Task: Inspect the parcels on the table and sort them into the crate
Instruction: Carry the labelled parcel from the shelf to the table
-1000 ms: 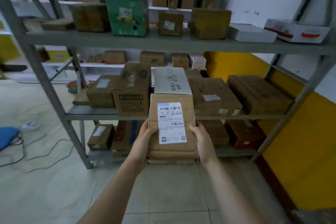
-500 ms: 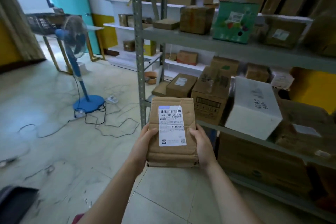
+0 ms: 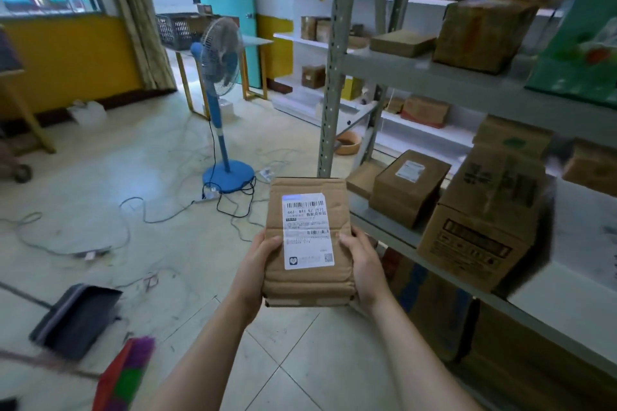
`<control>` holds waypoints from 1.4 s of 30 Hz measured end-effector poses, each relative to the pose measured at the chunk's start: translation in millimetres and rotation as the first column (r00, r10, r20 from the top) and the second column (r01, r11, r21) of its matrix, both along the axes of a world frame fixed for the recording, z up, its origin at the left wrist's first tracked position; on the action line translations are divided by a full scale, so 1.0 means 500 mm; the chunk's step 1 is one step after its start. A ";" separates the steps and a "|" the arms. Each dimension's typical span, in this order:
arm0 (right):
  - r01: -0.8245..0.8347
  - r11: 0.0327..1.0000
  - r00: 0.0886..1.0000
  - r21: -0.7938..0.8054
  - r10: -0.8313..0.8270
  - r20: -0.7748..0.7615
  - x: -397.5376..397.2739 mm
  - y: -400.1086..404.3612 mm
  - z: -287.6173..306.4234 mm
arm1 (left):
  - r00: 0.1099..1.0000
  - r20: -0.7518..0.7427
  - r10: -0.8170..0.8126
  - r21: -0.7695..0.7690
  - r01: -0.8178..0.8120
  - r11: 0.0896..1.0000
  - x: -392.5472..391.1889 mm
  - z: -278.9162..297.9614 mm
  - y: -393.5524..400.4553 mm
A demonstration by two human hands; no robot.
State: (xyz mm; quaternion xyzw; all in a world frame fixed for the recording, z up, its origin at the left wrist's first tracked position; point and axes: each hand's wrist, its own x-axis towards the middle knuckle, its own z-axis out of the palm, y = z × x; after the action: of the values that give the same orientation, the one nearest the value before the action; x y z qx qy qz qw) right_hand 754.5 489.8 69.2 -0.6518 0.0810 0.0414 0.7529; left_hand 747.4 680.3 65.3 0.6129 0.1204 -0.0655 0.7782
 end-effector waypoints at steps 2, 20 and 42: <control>-0.037 0.999 0.999 -0.026 0.037 -0.007 0.046 0.012 -0.003 | 1.000 0.002 0.023 0.019 -0.023 1.000 0.040 0.000 0.009; -0.129 0.991 0.991 -0.037 0.128 -0.029 0.591 0.220 -0.041 | 0.992 -0.010 0.123 0.015 -0.122 0.992 0.534 -0.020 0.207; 0.013 1.000 1.000 0.027 -0.012 -0.012 1.361 0.400 -0.057 | 0.999 -0.044 -0.033 0.033 0.034 0.999 1.346 -0.026 0.395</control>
State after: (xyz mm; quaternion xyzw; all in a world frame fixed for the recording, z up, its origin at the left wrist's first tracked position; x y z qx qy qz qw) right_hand 1435.0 689.7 40.7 -0.6408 0.0889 0.0416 0.7614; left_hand 1420.6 877.9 52.5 0.6264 0.1279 -0.0896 0.7637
